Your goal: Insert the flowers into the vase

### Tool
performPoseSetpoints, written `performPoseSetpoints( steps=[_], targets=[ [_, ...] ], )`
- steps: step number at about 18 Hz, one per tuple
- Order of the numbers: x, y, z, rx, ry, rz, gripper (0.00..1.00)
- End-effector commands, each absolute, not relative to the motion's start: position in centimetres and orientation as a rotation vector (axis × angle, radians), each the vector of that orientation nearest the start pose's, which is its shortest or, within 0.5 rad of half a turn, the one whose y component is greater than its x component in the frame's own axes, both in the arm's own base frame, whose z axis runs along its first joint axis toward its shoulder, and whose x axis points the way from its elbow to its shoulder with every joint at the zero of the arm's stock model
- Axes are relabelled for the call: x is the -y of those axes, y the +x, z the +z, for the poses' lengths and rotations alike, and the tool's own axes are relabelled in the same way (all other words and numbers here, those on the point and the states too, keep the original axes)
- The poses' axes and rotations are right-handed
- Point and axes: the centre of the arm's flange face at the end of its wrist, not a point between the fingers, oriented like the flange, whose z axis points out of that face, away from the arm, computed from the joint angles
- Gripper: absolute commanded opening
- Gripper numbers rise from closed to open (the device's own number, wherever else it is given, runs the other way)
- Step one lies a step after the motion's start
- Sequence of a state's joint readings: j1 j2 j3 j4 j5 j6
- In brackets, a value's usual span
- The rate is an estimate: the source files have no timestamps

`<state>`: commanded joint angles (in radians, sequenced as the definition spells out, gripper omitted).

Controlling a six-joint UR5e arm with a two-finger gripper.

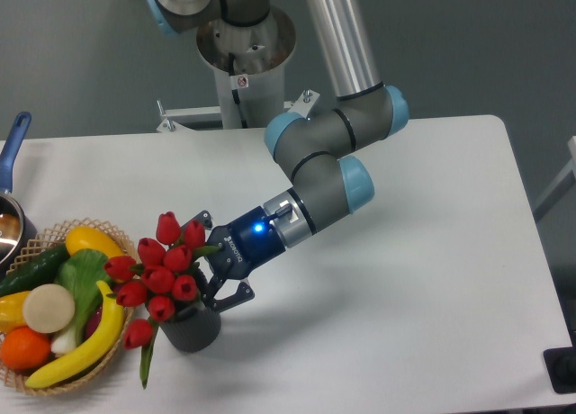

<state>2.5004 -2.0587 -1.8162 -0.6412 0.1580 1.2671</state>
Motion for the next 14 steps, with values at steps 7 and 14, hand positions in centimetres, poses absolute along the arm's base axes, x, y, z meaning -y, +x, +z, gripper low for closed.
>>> performPoseSetpoints(
  steps=[7, 14],
  targets=[
    [-51.6, -34.7, 31.5, -0.494, -1.957, -0.282, 1.0],
    [-46.5, -40.6, 34.6, -0.427, -2.234, 0.043, 1.0]
  ],
)
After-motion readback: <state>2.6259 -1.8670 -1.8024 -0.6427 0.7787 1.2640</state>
